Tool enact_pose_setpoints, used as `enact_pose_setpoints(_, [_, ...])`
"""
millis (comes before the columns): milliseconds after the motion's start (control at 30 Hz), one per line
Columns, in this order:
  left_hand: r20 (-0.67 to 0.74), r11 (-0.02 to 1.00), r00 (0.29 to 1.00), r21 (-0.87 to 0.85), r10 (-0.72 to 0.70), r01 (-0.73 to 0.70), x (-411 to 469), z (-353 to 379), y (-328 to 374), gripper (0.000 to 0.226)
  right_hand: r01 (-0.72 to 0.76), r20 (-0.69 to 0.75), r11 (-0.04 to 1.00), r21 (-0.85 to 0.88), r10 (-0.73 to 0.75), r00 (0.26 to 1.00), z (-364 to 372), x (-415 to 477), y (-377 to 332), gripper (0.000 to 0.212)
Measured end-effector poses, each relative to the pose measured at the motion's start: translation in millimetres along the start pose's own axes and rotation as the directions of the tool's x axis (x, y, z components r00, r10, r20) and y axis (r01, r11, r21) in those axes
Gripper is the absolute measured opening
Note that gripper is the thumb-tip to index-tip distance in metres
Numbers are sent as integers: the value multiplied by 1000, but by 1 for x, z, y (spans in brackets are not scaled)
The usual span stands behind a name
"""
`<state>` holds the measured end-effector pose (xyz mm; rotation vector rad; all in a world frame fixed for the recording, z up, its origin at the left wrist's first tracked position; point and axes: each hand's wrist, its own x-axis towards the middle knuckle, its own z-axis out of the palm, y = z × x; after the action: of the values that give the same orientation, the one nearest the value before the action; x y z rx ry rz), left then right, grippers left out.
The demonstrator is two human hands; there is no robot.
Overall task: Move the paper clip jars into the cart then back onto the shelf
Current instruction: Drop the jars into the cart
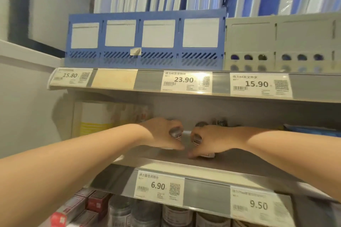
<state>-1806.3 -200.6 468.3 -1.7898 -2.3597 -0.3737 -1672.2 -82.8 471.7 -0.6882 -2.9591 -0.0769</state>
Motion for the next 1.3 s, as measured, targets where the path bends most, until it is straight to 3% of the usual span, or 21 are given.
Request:
enact_pose_setpoints(100, [-157,994,988,-110,11,-29,-26,-11,18,52,15,-192,985,174,19,981,-17,-34,-14,52])
enact_pose_setpoints(200, [-223,994,975,-104,0,-23,-56,-20,39,72,-59,-170,965,256,105,980,-35,-78,-21,51])
enact_pose_setpoints(300, [-275,994,959,-72,63,-85,-89,-27,64,63,-91,-293,951,296,182,939,-40,-126,-24,48])
enact_pose_setpoints(533, [-257,969,944,-78,206,-233,-188,-18,125,60,-289,-390,957,13,271,880,-19,-252,-68,52])
enact_pose_setpoints(733, [-206,918,923,-167,325,-361,-268,9,195,71,-435,-375,899,-52,387,843,2,-384,-101,44])
enact_pose_setpoints(967, [-115,769,817,-286,565,-572,-342,28,321,69,-606,-318,784,-137,544,776,5,-574,-106,47])
enact_pose_setpoints(1133, [-95,599,651,-307,754,-739,-381,48,432,71,-715,-327,685,-143,649,687,9,-706,-93,48])
enact_pose_setpoints(1300, [-115,449,528,-394,842,-802,-426,72,569,68,-829,-278,536,-159,781,559,22,-843,-69,49])
